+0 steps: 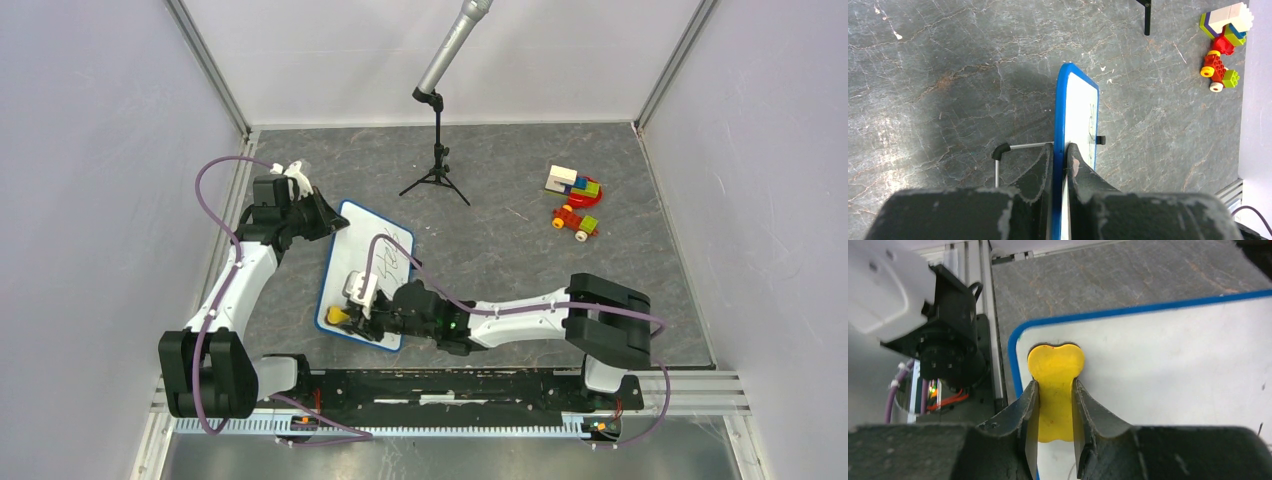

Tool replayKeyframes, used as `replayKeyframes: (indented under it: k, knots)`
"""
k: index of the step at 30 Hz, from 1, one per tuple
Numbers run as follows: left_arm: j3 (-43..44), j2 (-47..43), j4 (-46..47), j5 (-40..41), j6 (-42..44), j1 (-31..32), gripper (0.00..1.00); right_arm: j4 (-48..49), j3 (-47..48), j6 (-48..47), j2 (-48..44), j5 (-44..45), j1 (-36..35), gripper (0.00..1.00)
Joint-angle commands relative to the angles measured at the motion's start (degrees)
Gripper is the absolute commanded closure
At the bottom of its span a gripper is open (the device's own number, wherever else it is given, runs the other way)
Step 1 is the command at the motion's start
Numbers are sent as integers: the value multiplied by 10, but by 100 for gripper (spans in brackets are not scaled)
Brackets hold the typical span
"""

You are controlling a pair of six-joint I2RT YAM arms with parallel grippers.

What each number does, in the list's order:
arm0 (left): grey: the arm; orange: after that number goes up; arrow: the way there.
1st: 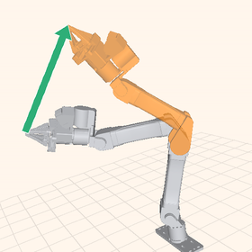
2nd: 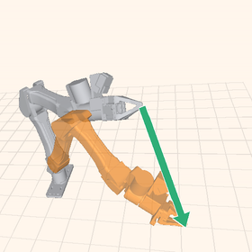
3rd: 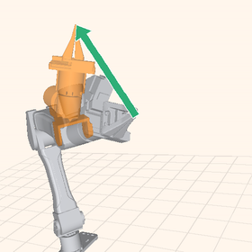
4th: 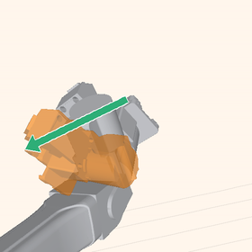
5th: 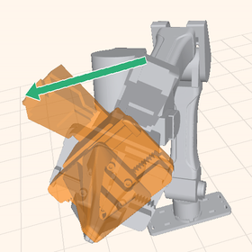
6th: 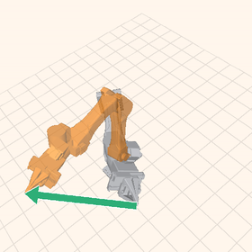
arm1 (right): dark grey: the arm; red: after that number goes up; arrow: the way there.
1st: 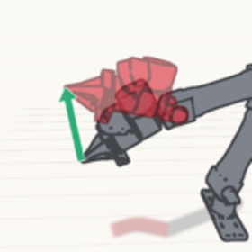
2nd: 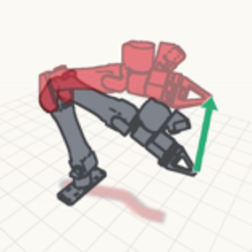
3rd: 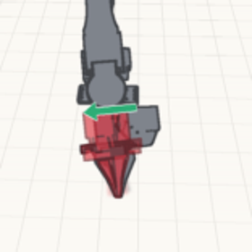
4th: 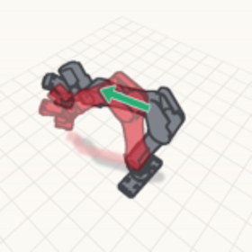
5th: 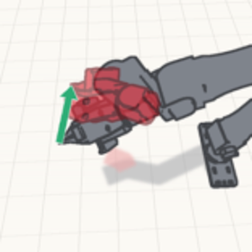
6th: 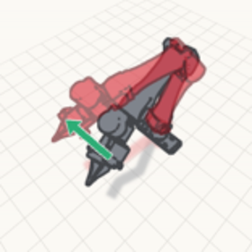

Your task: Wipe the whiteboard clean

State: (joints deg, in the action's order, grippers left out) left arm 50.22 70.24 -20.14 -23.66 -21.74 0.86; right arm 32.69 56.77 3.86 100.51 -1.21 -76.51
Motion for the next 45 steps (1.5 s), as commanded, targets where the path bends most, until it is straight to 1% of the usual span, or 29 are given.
replayKeyframes:
  k: [1,5,8,12,16,19,24,28,35,38,42,45]
  knots:
    - [-4,-2,-10,14,11,10,98,-49,-85,-1,9,-13,-9,84]
    - [-4,-1,-10,19,10,10,98,-47,-126,13,-5,8,6,84]
    - [-4,-1,-10,21,9,10,98,-54,-123,8,-22,32,15,84]
    - [-6,-3,-10,24,8,10,98,-75,-78,-2,-26,32,22,84]
    - [-6,-6,-10,29,5,9,98,-81,-11,-9,-7,-13,17,84]
    - [-9,-10,-10,38,3,10,98,-94,38,-9,18,-29,15,84]
    - [-9,-11,-10,47,1,9,98,-91,65,-11,24,-26,14,84]
    - [-8,-8,-10,47,-1,10,98,-87,52,-15,28,-12,15,84]
    - [-9,-9,-12,52,-4,10,98,-53,-57,20,6,9,34,84]
    - [-9,-10,-12,54,-6,10,98,-53,-85,27,-2,31,41,84]
    - [-8,-10,-11,53,-9,10,98,-83,-72,12,-5,54,40,84]
    - [-9,-9,-12,55,-11,10,98,-99,-38,2,-7,44,35,84]
